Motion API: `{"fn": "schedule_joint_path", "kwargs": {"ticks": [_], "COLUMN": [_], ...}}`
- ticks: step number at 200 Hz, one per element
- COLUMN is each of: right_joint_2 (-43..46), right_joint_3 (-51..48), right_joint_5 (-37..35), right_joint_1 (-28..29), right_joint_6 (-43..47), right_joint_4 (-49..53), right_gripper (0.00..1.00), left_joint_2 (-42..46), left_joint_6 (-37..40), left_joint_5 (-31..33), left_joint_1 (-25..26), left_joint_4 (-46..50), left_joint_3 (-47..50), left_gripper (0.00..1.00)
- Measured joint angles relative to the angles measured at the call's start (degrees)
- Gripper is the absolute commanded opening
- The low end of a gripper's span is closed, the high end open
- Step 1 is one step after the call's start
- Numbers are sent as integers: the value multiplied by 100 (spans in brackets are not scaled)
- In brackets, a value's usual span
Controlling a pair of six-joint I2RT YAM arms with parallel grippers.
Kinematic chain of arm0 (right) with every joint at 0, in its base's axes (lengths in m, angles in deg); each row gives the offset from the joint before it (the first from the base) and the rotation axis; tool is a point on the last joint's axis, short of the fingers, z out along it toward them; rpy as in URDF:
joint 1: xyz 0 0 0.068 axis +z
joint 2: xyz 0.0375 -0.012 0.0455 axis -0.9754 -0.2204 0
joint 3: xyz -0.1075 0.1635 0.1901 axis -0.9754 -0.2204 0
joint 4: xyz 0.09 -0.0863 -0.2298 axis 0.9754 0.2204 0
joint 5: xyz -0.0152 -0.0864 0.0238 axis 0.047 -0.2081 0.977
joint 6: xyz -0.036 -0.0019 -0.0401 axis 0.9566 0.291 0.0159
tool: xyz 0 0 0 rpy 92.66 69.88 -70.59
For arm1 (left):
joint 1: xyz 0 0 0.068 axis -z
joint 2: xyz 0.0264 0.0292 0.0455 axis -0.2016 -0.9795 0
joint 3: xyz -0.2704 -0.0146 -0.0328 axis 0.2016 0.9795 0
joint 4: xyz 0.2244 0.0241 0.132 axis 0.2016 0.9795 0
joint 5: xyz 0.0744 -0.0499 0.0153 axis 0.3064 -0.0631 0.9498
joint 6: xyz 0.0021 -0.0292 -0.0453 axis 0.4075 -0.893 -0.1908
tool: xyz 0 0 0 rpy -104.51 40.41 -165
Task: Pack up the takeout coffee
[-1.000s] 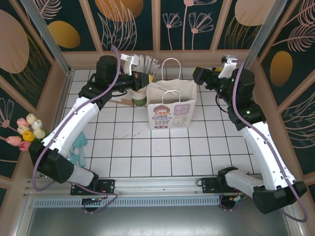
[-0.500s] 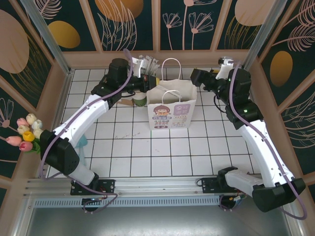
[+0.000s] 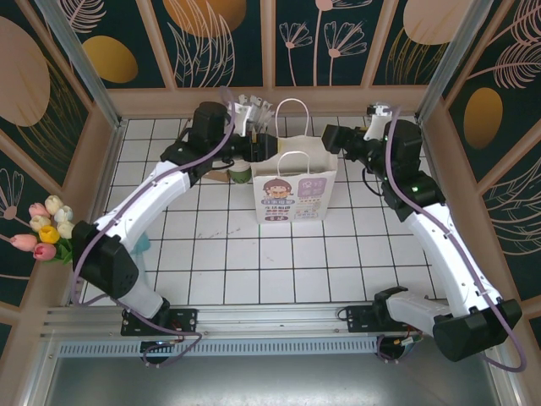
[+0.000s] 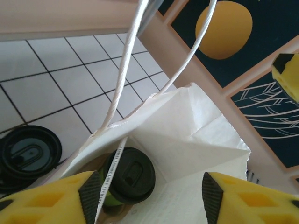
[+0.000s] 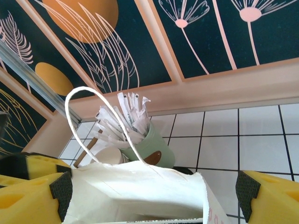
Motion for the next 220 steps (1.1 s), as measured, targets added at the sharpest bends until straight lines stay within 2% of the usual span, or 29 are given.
{"fn": "schedule_joint_path", "kwargs": {"ticks": [33, 66, 95, 110, 132, 165, 220], "right_joint_2": [4, 92, 164, 188, 188, 188, 243], "right_joint_3": [-173, -361, -533, -686, -839, -850, -850], "right_joint_5": [-107, -136, 57, 22, -199, -531, -918], "right_joint_1": [4, 7, 37, 48, 48, 48, 48], "right_joint_6": [-4, -2, 24, 20, 15, -68, -273], "right_joint_4": [-42, -153, -223, -243, -238, -221, 105], "right_gripper": [93, 94, 95, 96, 96, 96, 96], "left_joint_2": [688, 1600, 1840, 1615, 1056, 46, -1755], "left_joint_6": [52, -44, -503, -621, -664, -664, -549], "left_joint_5": [708, 2177, 3132, 3589, 3875, 3941, 3842], "left_joint_1": [0, -114, -896, -1198, -1311, -1517, -1921], "left_joint_4": [129, 103, 50, 192, 352, 520, 769], "left_joint_3": [48, 485, 1084, 1272, 1272, 1027, -149], "left_gripper": [98, 99, 98, 99, 98, 99, 98]}}
